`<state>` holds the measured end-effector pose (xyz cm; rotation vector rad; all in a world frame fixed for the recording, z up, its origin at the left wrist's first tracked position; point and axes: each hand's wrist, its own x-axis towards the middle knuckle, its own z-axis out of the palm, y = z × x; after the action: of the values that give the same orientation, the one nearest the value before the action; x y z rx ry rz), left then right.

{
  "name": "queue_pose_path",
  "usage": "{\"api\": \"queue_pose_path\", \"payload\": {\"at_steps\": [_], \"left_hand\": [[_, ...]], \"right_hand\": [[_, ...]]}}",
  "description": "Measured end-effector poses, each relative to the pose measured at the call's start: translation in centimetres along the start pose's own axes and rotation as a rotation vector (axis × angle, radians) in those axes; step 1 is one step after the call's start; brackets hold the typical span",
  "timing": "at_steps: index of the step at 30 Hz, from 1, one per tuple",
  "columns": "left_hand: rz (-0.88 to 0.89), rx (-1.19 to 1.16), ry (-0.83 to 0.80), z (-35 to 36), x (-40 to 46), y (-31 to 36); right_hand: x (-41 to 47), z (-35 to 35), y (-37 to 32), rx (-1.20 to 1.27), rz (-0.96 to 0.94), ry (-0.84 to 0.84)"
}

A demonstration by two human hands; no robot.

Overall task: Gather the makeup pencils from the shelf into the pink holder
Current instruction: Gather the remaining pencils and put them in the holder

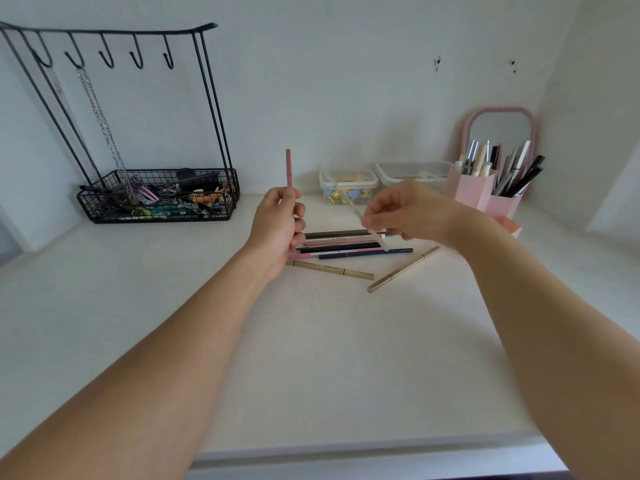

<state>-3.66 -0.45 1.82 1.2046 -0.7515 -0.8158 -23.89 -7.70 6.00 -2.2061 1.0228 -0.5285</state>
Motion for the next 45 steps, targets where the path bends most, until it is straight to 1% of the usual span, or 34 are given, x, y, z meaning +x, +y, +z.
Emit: {"api": "queue_pose_path", "payload": {"at_steps": [2,5,8,10,13,18,23,26,30,32,34,36,38,42,45], "left_hand": [[-0.016,-0.054,-0.073,0.2,-0.3,0.2],[-0.034,-0.078,-0.194,0.8,-0.8,0.2],[-0.041,-0.040,-0.264,1.5,-1.5,0.1],[-0.022,0.016,-0.278,1.8,-1.8,-0.2],[0.025,0.036,-0.296,1.9,-1.9,-0.7],[0.047,0.099,-0.267,1.9,-1.9,-0.8],[0.061,0.081,-0.292,1.8,-2.2,-0.7],[0.110,0.065,-0.285,2.0,-1.9,-1.0],[0.088,0.023,-0.198,1.7,-1.5,-0.8],[0.060,-0.031,-0.149,1.2,-1.3,-0.4],[0.053,-0.025,-0.105,0.7,-0.9,-0.2],[0.031,-0.008,-0.100,0.4,-0.7,-0.1],[-0.008,-0.008,-0.112,0.3,-0.6,0.1],[-0.135,-0.100,-0.136,0.4,-0.7,0.4],[-0.153,-0.114,-0.141,0.5,-0.7,0.3]], "right_hand": [[0.2,0.8,-0.4,0.293,0.019,0.036],[0.4,2.6,-1.2,0.535,0.005,0.047],[0.4,4.1,-1.6,0.598,-0.015,0.066],[0.4,4.7,-1.6,0.609,-0.011,0.088],[0.4,5.2,-1.6,0.629,0.005,0.142],[0.2,5.7,-1.6,0.639,0.018,0.179],[0.3,5.7,-1.7,0.551,0.039,0.186],[0.3,6.0,-1.7,0.480,0.002,0.144],[0.4,5.0,-1.4,0.387,-0.056,0.116],[0.5,3.4,-1.0,0.152,-0.123,0.082],[0.5,2.0,-0.3,-0.096,-0.136,-0.029],[0.5,1.5,0.4,-0.255,-0.114,-0.106],[0.4,1.5,0.7,-0.357,-0.101,-0.133],[0.4,1.6,0.7,-0.391,-0.090,-0.164],[0.5,1.7,0.8,-0.405,-0.097,-0.164]]}}
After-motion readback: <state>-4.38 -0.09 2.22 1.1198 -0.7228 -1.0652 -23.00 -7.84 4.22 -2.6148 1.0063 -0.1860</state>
